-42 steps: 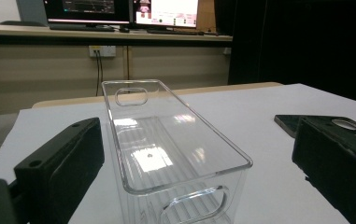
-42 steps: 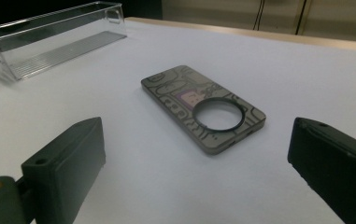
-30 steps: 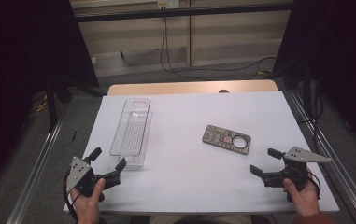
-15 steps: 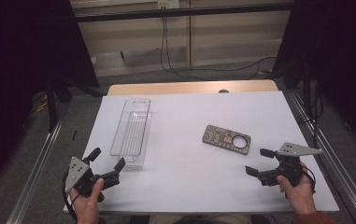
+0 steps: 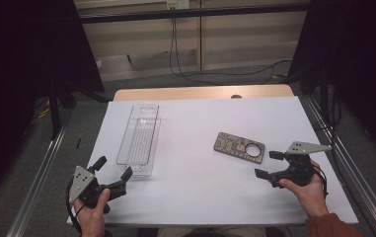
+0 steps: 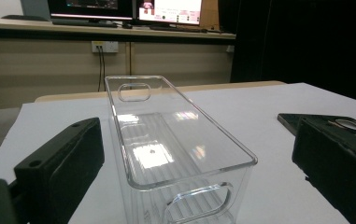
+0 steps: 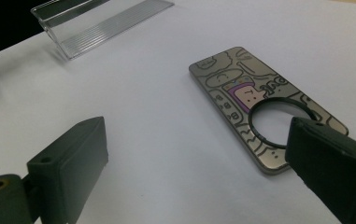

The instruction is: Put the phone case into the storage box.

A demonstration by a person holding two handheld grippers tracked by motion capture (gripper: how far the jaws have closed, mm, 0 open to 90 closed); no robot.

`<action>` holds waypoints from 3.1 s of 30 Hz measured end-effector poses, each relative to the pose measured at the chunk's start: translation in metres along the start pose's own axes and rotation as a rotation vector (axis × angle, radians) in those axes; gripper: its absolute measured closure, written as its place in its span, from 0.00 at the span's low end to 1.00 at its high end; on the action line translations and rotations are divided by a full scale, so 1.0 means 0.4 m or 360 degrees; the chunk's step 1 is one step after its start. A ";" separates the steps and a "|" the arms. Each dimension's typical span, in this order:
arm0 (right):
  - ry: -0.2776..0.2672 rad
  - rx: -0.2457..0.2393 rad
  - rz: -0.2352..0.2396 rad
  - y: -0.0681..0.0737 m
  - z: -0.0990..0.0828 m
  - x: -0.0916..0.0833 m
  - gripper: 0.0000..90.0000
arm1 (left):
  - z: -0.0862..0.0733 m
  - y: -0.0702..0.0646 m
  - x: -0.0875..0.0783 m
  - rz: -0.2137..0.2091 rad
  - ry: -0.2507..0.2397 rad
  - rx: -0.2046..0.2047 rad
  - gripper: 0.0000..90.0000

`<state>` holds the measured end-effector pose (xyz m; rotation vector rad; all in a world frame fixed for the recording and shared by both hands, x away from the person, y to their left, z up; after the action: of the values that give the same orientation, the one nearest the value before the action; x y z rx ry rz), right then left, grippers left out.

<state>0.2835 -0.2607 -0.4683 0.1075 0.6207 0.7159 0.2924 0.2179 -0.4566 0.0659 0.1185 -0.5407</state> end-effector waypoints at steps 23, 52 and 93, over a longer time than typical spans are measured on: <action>0.0160 -0.0017 0.0011 -0.031 0.033 0.054 0.25 | -0.001 0.001 0.002 0.0000 0.0004 -0.0002 0.03; 0.0374 -0.0072 -0.0006 -0.084 0.111 0.098 0.84 | -0.002 0.003 0.003 0.0002 0.0010 -0.0002 0.03; 0.0746 -0.0096 -0.0095 -0.132 0.188 0.282 1.00 | -0.003 0.005 0.002 0.0008 0.0013 -0.0010 0.03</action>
<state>0.4228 -0.2195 -0.4785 -0.1393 1.0440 0.7052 0.2939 0.2193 -0.4580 0.0625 0.1277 -0.5352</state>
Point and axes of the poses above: each handheld gripper's, and its own axes: x roughly forward along the jaws, z roughly out of its top, y roughly to its left, the point moved 6 cm from there along x, roughly forward along the jaws, and after that the axes turned 6 degrees about x, right-handed, at the moved point
